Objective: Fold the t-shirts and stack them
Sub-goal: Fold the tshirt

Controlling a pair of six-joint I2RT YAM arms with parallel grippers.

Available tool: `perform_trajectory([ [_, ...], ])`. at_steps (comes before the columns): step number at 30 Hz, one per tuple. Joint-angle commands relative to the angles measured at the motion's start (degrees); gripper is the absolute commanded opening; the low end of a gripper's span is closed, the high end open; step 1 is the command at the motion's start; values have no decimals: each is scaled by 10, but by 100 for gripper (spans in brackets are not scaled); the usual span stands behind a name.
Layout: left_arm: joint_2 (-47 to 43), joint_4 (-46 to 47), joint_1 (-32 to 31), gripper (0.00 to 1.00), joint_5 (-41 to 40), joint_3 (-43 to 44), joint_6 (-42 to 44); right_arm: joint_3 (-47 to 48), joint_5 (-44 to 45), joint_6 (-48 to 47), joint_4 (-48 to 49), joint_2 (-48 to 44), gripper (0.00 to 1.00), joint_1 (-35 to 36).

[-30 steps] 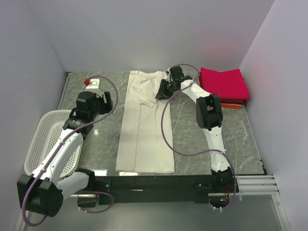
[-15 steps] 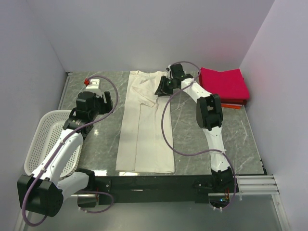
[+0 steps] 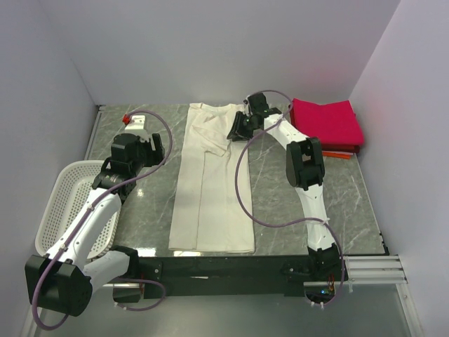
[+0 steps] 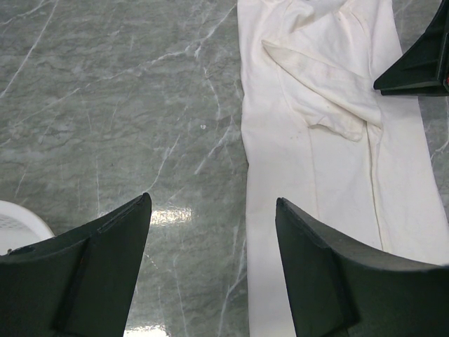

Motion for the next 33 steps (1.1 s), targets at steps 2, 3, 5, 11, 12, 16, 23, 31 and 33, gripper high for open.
perform_trajectory([
  [2,-8,22,2,77,8,-2,5,20,6,0,-9,-3,39,1],
  [3,-9,22,2,77,7,-1,5,20,5,0,-9,-2,39,0],
  [5,-8,23,3,77,7,-2,5,20,2,1,-10,0,39,1],
  [11,-5,23,3,77,8,-1,6,28,-5,1,-17,7,39,4],
  [12,-5,23,3,77,7,-1,6,29,-5,3,-17,9,39,4],
  [16,-7,23,4,77,7,-2,6,33,-8,6,-16,10,39,5],
  [23,-10,23,4,77,5,-2,7,32,-13,11,-21,11,39,11],
  [31,-12,24,4,77,4,-3,6,27,-16,16,-24,7,38,12],
  [33,-13,24,4,77,4,-4,6,27,-18,18,-24,9,39,15],
])
